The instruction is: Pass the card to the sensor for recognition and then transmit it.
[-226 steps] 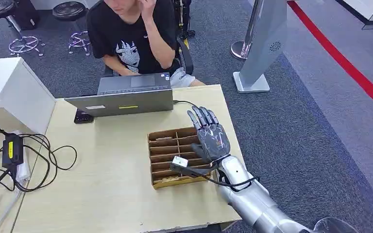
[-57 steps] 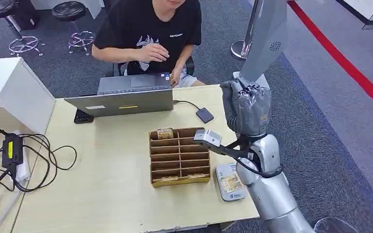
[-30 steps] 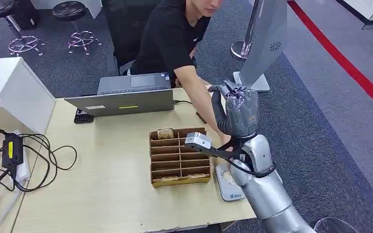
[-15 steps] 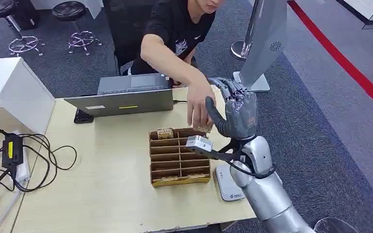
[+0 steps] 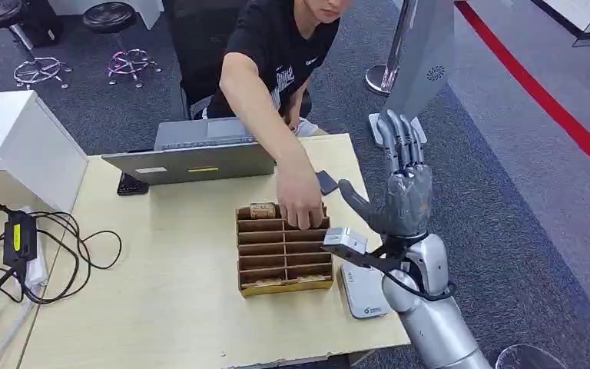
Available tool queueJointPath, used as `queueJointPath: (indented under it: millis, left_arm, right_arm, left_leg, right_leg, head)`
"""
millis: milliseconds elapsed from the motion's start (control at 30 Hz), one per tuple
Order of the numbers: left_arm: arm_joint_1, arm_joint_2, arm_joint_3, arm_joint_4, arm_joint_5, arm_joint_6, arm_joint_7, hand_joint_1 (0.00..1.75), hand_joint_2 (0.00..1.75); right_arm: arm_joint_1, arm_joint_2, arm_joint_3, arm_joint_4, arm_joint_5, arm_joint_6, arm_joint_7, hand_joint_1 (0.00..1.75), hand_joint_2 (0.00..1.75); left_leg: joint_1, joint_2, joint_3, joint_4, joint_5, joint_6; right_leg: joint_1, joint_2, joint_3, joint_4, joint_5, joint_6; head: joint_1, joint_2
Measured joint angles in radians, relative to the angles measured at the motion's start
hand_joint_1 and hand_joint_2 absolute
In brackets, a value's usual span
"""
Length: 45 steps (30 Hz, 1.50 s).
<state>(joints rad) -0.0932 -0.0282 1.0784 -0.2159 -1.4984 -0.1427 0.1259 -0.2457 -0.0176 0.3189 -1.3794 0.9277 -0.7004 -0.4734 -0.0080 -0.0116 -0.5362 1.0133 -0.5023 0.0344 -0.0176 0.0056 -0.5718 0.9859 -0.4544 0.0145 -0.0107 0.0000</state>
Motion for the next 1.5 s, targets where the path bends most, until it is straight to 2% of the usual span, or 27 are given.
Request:
queueJointPath:
  millis: [300,600,733,1000,1367,1500]
  left_arm:
    - [0.0,0.0,0.011,0.0,0.003,0.001,0.001,0.0,1.75]
    - [0.0,0.0,0.012,0.0,0.003,-0.004,0.001,0.0,1.75]
    - [-0.001,0.0,0.012,0.0,0.0,-0.004,0.001,0.0,1.75]
    - [-0.001,0.0,0.012,0.0,-0.004,-0.006,0.0,0.0,1.75]
    - [-0.001,0.0,0.012,0.0,-0.01,-0.007,0.0,0.0,1.75]
    - [-0.001,0.0,0.012,0.0,-0.01,-0.013,0.0,0.0,1.75]
  right_arm:
    - [0.027,-0.022,-0.007,0.005,-0.001,0.002,0.003,0.0,1.75]
    - [-0.043,-0.095,0.157,0.091,0.095,0.036,0.105,0.0,1.75]
    - [-0.089,-0.106,0.232,0.15,0.145,0.048,0.148,0.0,1.75]
    - [-0.152,-0.117,0.321,0.23,0.181,0.066,0.192,0.0,1.75]
    - [-0.204,-0.117,0.391,0.306,0.169,0.088,0.206,0.0,1.75]
    - [-0.223,-0.122,0.421,0.327,0.127,0.137,0.181,0.0,1.75]
  left_leg:
    - [0.0,0.0,0.0,0.0,0.0,0.0]
    - [0.0,0.0,-0.001,0.0,0.0,0.0]
    - [0.0,0.0,0.0,0.0,0.0,0.0]
    - [0.0,0.0,-0.001,0.0,0.0,0.0]
    - [0.0,0.0,-0.001,0.0,0.0,0.0]
    - [0.0,0.0,-0.001,0.0,0.0,0.0]
  right_leg:
    - [0.0,0.0,0.0,0.0,0.0,0.0]
    - [0.0,0.0,0.0,0.0,0.0,0.0]
    - [0.0,0.0,0.0,0.0,0.0,0.0]
    - [0.0,0.0,0.0,0.0,0.0,0.0]
    - [0.0,0.0,0.0,0.0,0.0,0.0]
    - [0.0,0.0,0.0,0.0,0.0,0.0]
  head:
    - [0.0,0.0]
    - [0.0,0.0]
    - [0.0,0.0]
    - [0.0,0.0]
    - [0.0,0.0]
    - [0.0,0.0]
